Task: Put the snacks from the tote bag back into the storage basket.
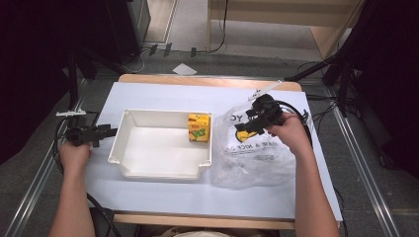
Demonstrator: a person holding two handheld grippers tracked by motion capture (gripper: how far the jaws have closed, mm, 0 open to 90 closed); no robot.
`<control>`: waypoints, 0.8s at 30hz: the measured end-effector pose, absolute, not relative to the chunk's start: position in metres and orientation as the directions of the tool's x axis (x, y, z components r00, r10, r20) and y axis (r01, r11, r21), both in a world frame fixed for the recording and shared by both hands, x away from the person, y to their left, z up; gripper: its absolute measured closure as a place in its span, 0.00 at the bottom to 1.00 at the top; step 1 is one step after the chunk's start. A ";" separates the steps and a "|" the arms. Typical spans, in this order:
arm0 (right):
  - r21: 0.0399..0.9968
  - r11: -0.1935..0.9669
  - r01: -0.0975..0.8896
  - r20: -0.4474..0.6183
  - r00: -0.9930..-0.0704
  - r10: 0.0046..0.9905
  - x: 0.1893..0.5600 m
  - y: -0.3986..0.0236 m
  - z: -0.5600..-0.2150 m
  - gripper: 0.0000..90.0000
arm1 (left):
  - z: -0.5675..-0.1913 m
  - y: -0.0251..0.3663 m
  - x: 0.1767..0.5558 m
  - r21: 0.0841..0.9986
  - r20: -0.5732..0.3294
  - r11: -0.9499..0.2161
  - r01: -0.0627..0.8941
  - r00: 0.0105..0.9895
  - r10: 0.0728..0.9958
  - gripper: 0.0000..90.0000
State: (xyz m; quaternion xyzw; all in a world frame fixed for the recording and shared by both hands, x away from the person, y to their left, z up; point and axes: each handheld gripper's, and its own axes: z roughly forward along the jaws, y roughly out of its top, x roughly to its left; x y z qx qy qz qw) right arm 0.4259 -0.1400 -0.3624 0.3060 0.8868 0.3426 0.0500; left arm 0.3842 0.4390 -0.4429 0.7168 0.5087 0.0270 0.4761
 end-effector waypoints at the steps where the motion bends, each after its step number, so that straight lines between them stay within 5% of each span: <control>1: 0.641 0.575 0.509 0.119 -0.805 0.581 0.427 -0.141 -0.363 0.28 | -0.443 0.439 0.384 0.710 -0.446 -0.028 0.703 0.481 0.754 0.27; 24: 0.643 0.553 0.529 0.112 -0.780 0.616 0.436 -0.159 -0.374 0.27 | -0.445 0.444 0.382 0.697 -0.457 -0.009 0.717 0.454 0.765 0.27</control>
